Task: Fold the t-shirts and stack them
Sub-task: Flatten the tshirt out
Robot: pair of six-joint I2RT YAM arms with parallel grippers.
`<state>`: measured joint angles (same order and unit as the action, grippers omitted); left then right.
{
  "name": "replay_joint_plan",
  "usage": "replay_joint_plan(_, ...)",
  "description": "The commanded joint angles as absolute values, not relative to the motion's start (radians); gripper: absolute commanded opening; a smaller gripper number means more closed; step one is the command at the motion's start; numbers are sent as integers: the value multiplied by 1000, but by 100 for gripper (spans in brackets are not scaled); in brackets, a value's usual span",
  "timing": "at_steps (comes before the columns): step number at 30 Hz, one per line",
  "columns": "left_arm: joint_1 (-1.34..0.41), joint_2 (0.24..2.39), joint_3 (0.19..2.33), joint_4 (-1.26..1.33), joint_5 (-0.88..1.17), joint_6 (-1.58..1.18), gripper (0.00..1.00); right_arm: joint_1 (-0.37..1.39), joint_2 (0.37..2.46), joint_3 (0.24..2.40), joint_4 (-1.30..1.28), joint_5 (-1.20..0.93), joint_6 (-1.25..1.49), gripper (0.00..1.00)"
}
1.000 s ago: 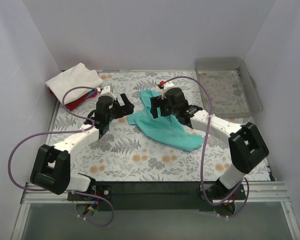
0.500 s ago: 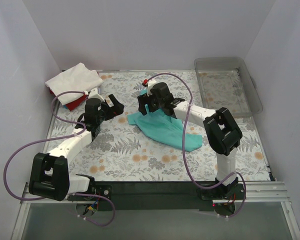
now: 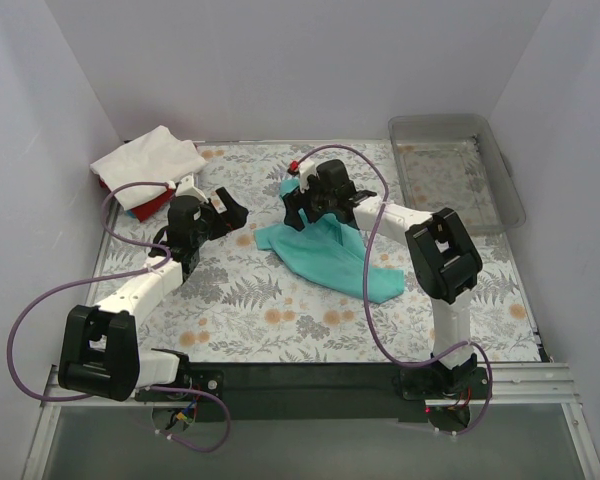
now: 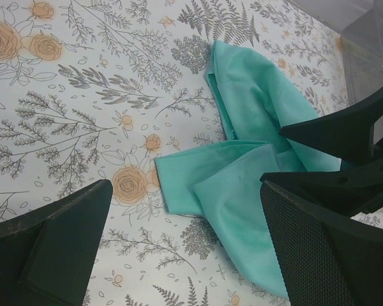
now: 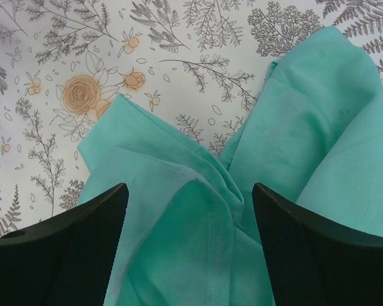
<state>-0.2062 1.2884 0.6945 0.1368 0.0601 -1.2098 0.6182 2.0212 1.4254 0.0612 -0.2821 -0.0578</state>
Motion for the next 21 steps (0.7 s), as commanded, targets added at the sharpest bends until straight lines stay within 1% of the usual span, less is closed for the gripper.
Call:
replay_joint_plan(1, -201, 1273, 683, 143, 67, -1206, 94, 620, 2036, 1474, 77, -371, -126, 71)
replay_joint_plan(6, -199, 1262, 678, 143, 66, -1204, 94, 611, 2068, 1500, 75, -443, -164, 68)
replay_joint_plan(13, -199, 1249, 675, 137, 63, -1201, 94, 607, 2112, 1539, 41, -433, -182, 61)
replay_joint_plan(16, -198, 1241, 675, 137, 63, -1201, 94, 604, 2108, 1539, 25, -417, -189, 50)
replay_joint_plan(17, -198, 1241, 672, 137, 66, -1201, 94, 604, 2103, 1537, 18, -413, -192, 44)
replay_joint_plan(21, -198, 1238, 673, 137, 71, -1204, 94, 603, 2063, 1511, 6, -394, -202, 39)
